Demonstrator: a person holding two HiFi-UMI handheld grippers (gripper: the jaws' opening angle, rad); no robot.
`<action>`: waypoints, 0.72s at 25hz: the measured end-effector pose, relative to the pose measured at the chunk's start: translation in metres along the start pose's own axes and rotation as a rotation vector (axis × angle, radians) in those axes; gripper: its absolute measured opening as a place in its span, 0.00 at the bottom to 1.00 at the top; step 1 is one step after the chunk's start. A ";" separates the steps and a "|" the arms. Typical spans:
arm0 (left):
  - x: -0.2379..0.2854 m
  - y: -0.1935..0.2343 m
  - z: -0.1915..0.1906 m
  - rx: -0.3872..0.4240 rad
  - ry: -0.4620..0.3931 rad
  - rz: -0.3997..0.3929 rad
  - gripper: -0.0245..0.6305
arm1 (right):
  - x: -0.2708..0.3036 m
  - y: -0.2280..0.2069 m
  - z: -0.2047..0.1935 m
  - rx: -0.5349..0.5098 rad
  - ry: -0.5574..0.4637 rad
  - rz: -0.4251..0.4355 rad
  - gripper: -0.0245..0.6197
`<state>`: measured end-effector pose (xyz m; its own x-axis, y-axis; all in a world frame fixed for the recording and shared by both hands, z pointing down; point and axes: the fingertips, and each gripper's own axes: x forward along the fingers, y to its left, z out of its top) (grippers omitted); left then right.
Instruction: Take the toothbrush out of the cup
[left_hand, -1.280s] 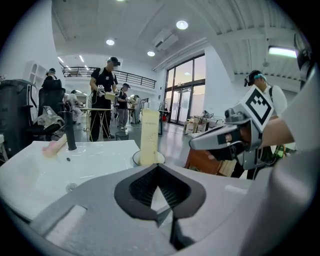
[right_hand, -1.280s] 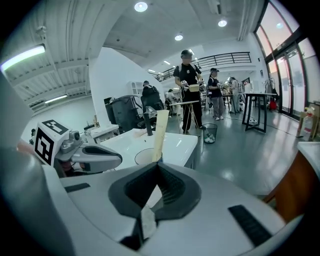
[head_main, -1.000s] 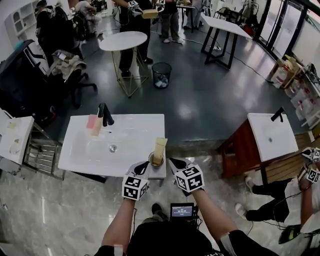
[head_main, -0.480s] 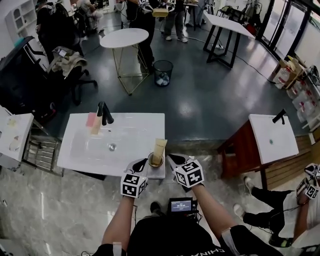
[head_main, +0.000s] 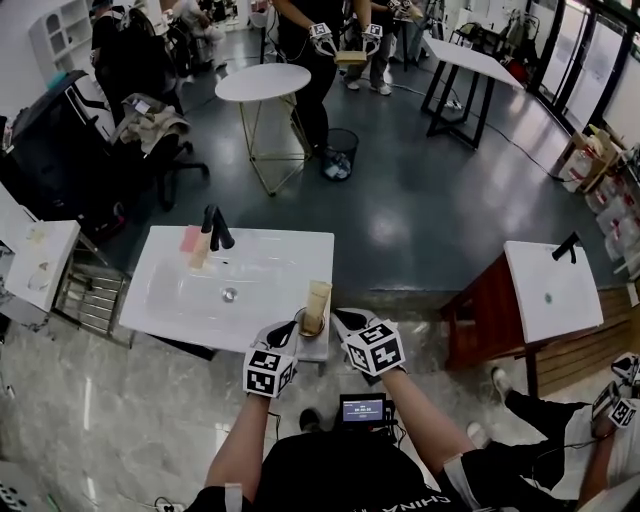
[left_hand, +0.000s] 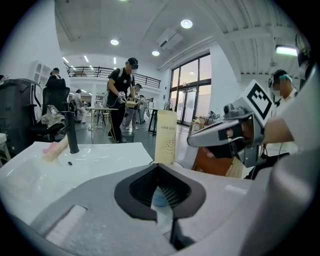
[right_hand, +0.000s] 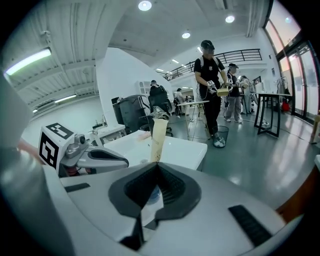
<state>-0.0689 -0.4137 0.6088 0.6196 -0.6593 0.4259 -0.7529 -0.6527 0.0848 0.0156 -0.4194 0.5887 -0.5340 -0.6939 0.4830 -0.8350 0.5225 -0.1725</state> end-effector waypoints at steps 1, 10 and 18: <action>-0.001 -0.001 0.000 0.000 0.002 0.004 0.05 | -0.001 0.001 0.000 0.000 0.000 0.005 0.05; -0.006 0.000 0.000 -0.001 0.004 0.032 0.05 | 0.002 0.007 0.000 0.002 -0.001 0.039 0.05; -0.008 0.002 0.000 -0.002 0.005 0.044 0.05 | 0.002 0.008 -0.002 0.006 0.001 0.047 0.05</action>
<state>-0.0748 -0.4098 0.6054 0.5846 -0.6857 0.4336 -0.7800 -0.6222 0.0677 0.0080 -0.4152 0.5900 -0.5729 -0.6682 0.4747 -0.8095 0.5519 -0.2001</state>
